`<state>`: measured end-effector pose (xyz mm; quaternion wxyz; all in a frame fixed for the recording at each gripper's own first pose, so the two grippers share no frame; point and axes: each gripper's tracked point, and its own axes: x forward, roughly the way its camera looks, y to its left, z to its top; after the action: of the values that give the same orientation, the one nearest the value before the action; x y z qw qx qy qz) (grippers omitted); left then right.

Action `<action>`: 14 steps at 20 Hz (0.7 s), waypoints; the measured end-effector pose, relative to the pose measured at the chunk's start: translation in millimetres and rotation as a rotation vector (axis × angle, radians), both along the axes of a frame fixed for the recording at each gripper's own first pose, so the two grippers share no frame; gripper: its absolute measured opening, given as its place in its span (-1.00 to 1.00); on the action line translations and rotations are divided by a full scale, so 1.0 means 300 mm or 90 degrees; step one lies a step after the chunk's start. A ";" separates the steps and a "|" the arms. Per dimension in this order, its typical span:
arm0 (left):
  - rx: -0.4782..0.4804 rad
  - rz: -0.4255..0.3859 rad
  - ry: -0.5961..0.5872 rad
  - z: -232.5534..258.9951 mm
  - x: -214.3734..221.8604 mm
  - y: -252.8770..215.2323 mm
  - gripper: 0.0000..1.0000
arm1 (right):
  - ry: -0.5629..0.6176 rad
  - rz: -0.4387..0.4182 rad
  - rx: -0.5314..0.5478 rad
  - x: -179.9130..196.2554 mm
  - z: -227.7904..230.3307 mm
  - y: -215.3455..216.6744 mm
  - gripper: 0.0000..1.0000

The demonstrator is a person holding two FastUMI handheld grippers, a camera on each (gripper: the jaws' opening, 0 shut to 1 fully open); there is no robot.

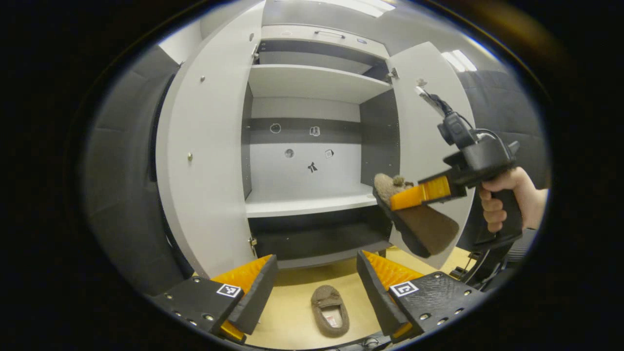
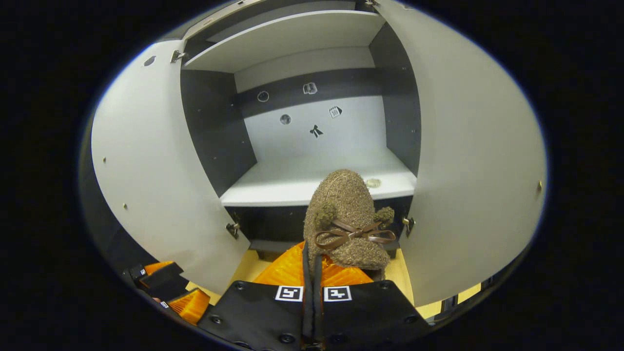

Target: Grab one shoe with the right hand and put it into the shoe cabinet, grab the other shoe with the left hand and put it into the shoe cabinet; then close the right door with the right hand and the left door with the left hand.

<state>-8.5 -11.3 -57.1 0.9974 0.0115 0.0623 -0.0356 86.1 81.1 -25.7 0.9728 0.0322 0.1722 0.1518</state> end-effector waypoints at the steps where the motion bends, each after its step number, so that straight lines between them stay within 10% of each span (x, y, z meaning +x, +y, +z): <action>1: 0.003 0.011 0.004 0.003 0.010 0.008 0.88 | -0.014 0.003 -0.002 0.040 0.032 0.005 -0.97; 14: 0.007 0.129 0.020 0.053 0.086 0.108 1.00 | -0.125 0.009 -0.010 0.598 0.307 0.066 -0.96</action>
<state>17.3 21.1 -41.3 0.9947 0.0102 0.0790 0.0657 265.4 100.8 66.5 0.9841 0.0085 0.0773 0.1599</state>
